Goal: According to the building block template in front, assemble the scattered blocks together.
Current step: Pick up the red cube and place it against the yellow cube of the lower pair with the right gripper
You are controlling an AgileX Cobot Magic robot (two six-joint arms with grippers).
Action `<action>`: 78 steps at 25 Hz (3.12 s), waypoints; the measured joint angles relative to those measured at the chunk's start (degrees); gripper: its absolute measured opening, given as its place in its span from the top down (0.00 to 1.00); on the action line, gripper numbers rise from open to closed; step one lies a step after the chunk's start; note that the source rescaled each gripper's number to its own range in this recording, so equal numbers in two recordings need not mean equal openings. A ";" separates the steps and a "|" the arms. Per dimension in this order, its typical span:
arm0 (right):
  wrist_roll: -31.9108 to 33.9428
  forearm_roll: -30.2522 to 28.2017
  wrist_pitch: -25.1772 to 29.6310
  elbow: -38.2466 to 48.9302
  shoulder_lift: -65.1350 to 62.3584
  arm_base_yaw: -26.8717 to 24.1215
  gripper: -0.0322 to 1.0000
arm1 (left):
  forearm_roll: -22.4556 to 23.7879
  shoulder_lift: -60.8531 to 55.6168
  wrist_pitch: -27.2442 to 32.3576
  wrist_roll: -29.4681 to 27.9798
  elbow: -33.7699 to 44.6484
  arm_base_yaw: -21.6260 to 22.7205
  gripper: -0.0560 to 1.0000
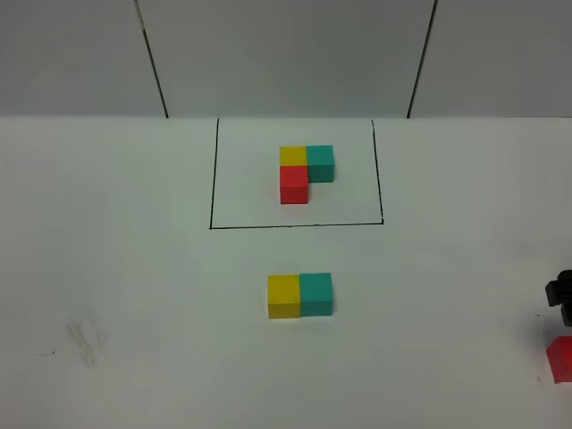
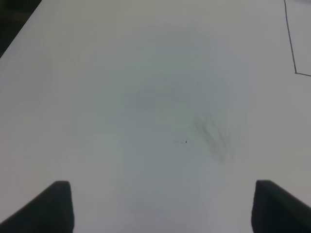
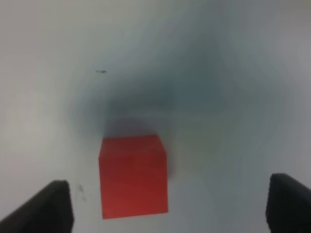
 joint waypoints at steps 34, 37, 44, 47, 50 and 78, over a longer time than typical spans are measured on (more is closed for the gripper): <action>0.15 5.80 -11.99 6.82 11.61 -0.14 0.55 | 0.00 0.00 -0.06 -0.10 0.00 0.00 0.34; 0.15 5.90 -12.04 6.82 11.61 -0.14 0.70 | 0.00 0.00 -0.06 -0.10 0.00 0.00 0.34; 0.09 6.44 -12.10 6.82 11.61 -0.14 0.95 | 0.00 0.00 -0.06 -0.10 0.00 0.00 0.34; 0.09 6.88 -12.10 6.82 11.61 -0.14 0.95 | 0.00 0.00 -0.06 -0.10 0.00 0.00 0.34; -0.19 7.07 -12.04 6.82 11.61 -0.14 0.95 | 0.00 0.00 -0.06 -0.10 0.00 0.00 0.34; 39.45 -3.42 6.00 -3.22 -2.59 42.20 0.95 | 0.00 0.00 -0.06 0.00 0.00 0.00 0.34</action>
